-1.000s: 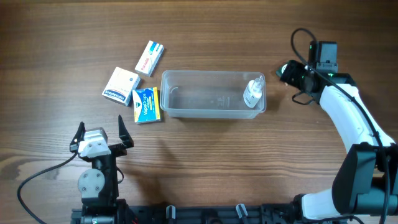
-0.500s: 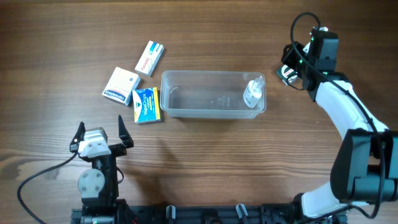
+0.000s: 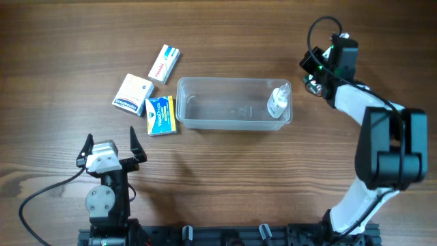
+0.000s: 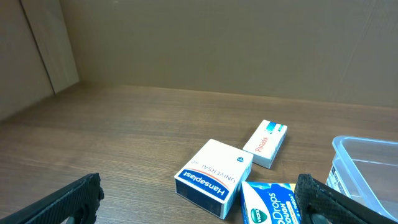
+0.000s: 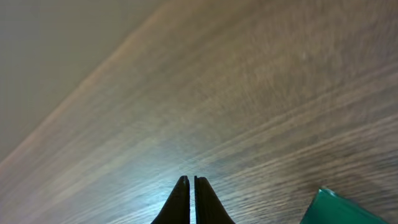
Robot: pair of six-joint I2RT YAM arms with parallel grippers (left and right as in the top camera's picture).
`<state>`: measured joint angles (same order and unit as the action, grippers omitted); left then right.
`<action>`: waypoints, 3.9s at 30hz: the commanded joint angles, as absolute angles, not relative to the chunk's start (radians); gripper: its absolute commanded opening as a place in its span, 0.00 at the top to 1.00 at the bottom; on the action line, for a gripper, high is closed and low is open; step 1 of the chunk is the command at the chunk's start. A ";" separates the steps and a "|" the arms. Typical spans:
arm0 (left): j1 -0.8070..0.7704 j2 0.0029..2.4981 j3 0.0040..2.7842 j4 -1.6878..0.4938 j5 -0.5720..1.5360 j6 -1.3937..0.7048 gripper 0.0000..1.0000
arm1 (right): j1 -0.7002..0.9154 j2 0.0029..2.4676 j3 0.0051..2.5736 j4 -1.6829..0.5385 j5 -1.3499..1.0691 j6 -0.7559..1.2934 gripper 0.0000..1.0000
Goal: Pack container
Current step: 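Raise the right gripper and move it toward the green Zam-Buk tin, then lower the right gripper over the green Zam-Buk tin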
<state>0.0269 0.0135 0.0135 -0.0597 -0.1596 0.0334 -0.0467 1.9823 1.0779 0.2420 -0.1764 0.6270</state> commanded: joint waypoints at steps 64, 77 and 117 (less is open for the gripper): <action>0.022 0.003 0.006 -0.056 -0.165 0.049 0.00 | -0.043 1.916 1.110 -0.036 -0.041 0.531 0.96; 0.022 0.003 0.007 -0.056 -0.165 0.049 0.00 | -0.043 1.960 1.110 -0.006 -0.042 0.553 0.96; 0.022 0.003 0.007 -0.056 -0.165 0.049 0.00 | -0.043 1.934 1.132 -0.203 0.031 0.369 0.95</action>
